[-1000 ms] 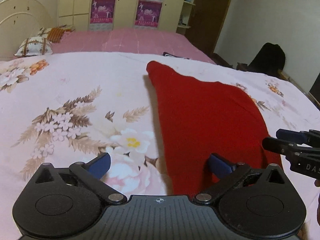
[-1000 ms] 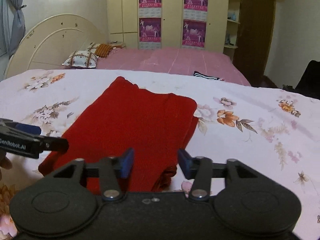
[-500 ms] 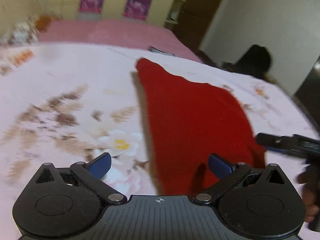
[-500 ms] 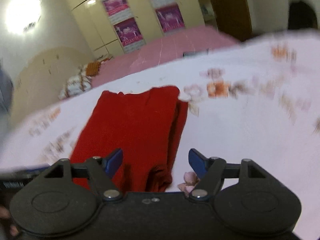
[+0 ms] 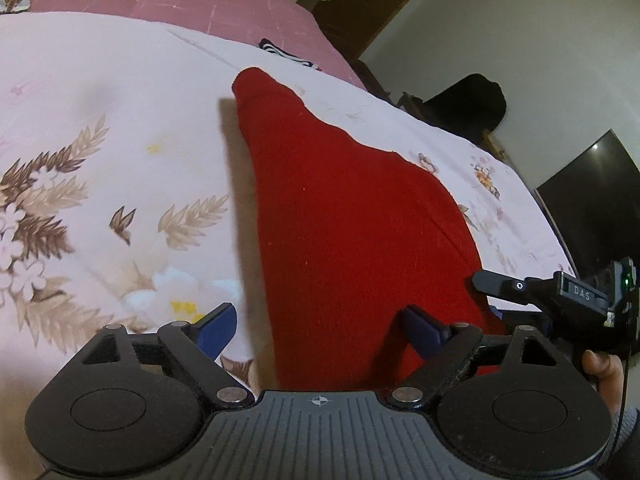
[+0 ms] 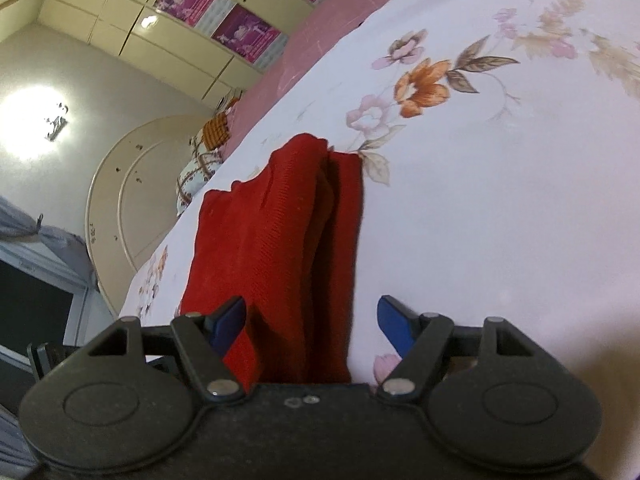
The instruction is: Fold small clothes
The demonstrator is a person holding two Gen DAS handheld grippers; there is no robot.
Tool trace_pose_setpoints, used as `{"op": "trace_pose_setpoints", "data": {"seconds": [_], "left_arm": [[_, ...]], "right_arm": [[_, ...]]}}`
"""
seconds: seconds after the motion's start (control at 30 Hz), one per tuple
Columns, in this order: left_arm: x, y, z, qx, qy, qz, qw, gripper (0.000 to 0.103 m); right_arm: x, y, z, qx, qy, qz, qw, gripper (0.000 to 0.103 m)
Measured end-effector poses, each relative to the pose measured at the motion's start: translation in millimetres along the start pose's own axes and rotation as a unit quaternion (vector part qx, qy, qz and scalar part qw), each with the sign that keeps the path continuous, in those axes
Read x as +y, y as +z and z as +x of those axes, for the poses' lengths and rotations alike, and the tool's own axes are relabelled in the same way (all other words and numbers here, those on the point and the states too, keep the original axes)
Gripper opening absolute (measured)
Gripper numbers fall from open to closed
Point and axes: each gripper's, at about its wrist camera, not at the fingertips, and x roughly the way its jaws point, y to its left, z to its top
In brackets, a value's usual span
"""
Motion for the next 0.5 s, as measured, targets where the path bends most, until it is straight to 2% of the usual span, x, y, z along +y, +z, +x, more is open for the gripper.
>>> {"op": "trace_pose_setpoints", "data": {"seconds": [0.37, 0.5], "left_arm": [[0, 8, 5, 0.004, -0.012, 0.012, 0.9999, 0.089], [0, 11, 6, 0.004, -0.015, 0.015, 0.9998, 0.089]], "right_arm": [[14, 7, 22, 0.024, 0.034, -0.027, 0.999, 0.075], [5, 6, 13, 0.036, 0.051, -0.024, 0.998, 0.065]]}}
